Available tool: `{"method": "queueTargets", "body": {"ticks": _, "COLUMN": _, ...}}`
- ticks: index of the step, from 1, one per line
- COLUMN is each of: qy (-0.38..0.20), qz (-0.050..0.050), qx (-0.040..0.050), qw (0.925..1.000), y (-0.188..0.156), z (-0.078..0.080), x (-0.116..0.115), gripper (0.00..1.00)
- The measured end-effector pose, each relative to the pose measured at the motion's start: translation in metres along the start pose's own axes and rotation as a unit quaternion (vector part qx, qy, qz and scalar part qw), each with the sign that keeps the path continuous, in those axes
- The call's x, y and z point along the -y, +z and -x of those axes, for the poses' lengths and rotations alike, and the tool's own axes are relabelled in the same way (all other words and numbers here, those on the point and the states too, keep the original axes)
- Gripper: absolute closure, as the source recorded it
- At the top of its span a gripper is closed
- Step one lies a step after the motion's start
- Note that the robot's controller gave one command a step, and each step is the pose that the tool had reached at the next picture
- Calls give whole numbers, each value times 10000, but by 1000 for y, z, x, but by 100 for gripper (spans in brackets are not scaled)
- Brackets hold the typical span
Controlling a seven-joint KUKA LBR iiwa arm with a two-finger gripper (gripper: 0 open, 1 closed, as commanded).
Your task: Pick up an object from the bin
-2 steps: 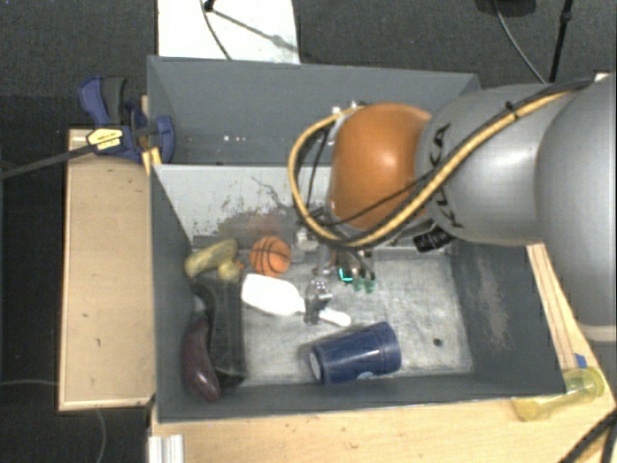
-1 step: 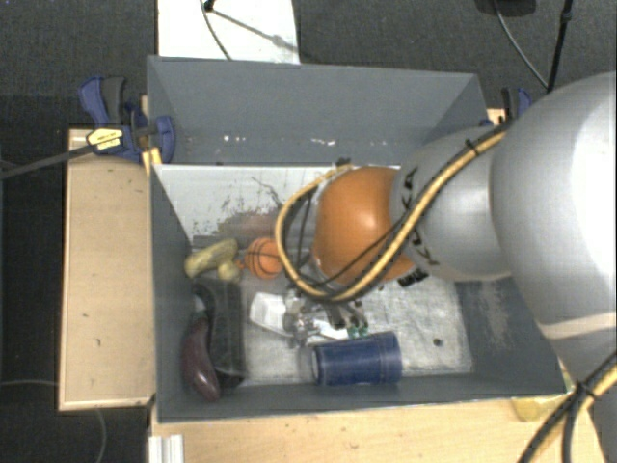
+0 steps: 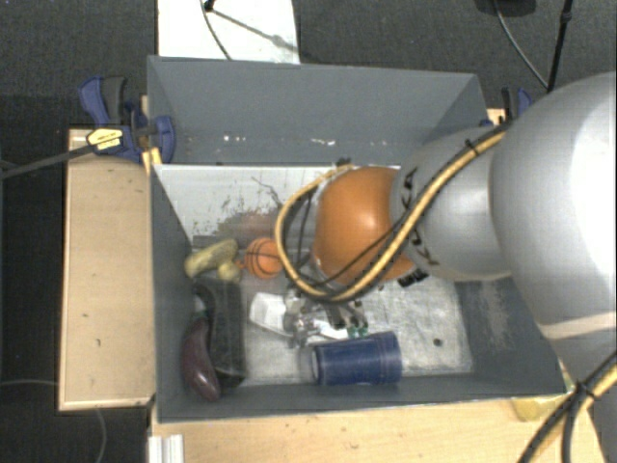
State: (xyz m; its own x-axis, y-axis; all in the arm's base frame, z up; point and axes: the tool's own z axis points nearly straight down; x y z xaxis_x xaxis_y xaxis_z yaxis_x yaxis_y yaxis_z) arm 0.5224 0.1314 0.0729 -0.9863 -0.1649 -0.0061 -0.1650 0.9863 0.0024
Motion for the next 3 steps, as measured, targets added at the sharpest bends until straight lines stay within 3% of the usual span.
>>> {"method": "queueTargets", "body": {"ticks": 1, "qy": 15, "qz": -10, "qx": -62, "qw": 10000, "y": -35, "z": -4, "x": -1, "gripper": 100}}
{"method": "queueTargets", "body": {"ticks": 2, "qy": 74, "qz": -6, "qx": 13, "qw": 10000, "y": -71, "z": 7, "x": 1, "gripper": 100}}
{"method": "queueTargets", "body": {"ticks": 3, "qy": 120, "qz": -9, "qx": -16, "qw": 9999, "y": -79, "z": 3, "x": -1, "gripper": 100}}
